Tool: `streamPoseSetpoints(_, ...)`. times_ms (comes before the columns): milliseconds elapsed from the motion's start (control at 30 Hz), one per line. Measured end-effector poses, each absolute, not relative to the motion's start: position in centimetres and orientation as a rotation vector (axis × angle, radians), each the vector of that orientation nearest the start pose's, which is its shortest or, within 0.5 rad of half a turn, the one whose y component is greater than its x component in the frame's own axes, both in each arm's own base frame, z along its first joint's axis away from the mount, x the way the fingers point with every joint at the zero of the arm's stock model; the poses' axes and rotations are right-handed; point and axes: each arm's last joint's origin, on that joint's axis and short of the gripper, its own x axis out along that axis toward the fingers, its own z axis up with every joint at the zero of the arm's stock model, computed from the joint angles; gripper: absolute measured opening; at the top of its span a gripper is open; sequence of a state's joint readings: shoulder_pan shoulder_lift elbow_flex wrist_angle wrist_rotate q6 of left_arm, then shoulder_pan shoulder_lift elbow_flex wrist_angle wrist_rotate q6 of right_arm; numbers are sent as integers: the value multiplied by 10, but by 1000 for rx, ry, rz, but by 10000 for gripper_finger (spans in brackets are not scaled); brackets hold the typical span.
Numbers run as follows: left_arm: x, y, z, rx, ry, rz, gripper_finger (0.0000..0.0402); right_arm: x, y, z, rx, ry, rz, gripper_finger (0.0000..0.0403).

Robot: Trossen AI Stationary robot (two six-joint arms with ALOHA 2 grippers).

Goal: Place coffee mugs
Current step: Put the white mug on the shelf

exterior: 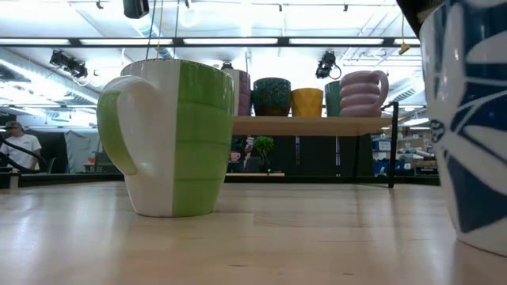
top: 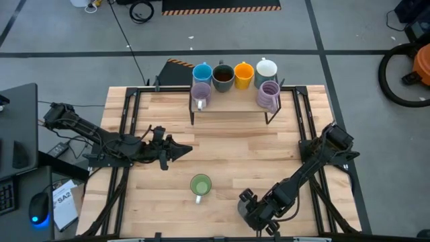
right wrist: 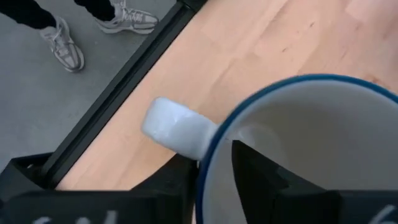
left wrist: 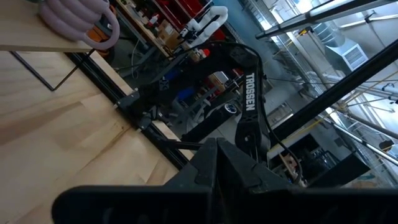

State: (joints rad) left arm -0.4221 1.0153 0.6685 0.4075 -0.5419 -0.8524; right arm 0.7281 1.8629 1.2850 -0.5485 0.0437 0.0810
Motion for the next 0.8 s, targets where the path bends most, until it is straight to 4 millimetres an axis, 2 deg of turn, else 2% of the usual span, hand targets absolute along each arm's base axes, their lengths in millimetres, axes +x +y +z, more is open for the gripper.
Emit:
streamPoseSetpoints(233,210,-78,307,-879,-101,90,15,285,241,187,-322,1121,532,45)
streamPoseSetpoints(467,210,-78,306,-877,-100,90,15,286,220,194,-334,1183,486,46)
streamPoseSetpoints(800,210,-78,302,-845,-68,127,15,285,168,235,-376,1181,449,42)
